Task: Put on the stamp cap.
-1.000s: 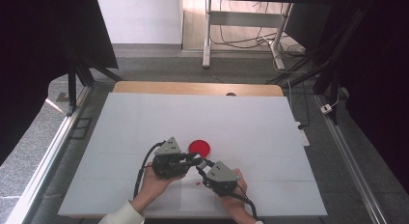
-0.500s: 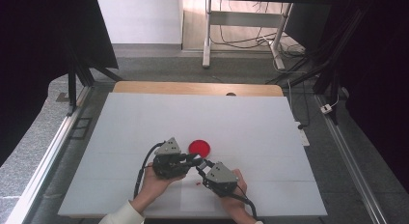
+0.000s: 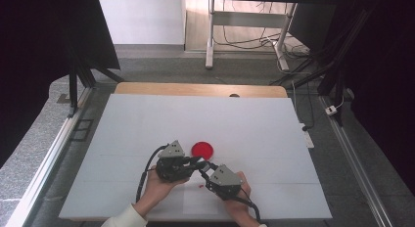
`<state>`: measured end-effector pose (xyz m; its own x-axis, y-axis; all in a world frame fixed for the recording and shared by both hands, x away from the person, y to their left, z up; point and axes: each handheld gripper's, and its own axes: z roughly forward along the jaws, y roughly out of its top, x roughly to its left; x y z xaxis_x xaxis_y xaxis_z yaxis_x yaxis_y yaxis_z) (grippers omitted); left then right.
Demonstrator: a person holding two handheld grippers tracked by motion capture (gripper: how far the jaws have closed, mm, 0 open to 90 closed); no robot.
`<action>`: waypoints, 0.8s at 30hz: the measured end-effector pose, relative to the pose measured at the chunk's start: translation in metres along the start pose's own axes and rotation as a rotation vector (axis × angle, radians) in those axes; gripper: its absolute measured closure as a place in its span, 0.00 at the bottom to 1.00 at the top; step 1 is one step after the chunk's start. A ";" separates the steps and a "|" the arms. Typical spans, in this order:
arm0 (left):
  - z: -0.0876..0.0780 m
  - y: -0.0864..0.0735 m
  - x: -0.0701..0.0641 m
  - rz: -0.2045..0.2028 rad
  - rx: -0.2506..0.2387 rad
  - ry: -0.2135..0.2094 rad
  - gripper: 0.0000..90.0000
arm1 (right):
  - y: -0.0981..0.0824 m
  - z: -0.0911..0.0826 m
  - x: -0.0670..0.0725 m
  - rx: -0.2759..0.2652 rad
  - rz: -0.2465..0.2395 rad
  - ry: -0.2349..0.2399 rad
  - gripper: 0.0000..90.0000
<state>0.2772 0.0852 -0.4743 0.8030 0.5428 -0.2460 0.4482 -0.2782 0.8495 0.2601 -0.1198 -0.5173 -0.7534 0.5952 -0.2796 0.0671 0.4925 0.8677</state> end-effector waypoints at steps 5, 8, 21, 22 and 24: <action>0.000 -0.001 0.001 -0.006 0.007 -0.001 0.84 | 0.000 0.001 -0.001 0.007 -0.001 0.016 0.72; 0.000 0.000 0.001 -0.006 0.006 0.000 0.84 | -0.001 0.002 -0.001 0.009 -0.001 0.022 0.72; -0.001 0.000 0.001 0.003 0.000 0.008 0.84 | -0.002 0.004 -0.005 0.026 0.018 0.052 0.64; -0.001 0.000 0.001 0.003 -0.002 0.008 0.84 | -0.002 0.004 -0.006 0.032 0.016 0.056 0.62; -0.002 0.001 0.002 0.004 -0.002 0.008 0.84 | -0.002 0.004 -0.008 0.040 0.028 0.070 0.59</action>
<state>0.2780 0.0879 -0.4732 0.8015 0.5483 -0.2387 0.4441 -0.2786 0.8516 0.2686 -0.1227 -0.5190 -0.7948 0.5636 -0.2250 0.1134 0.5021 0.8573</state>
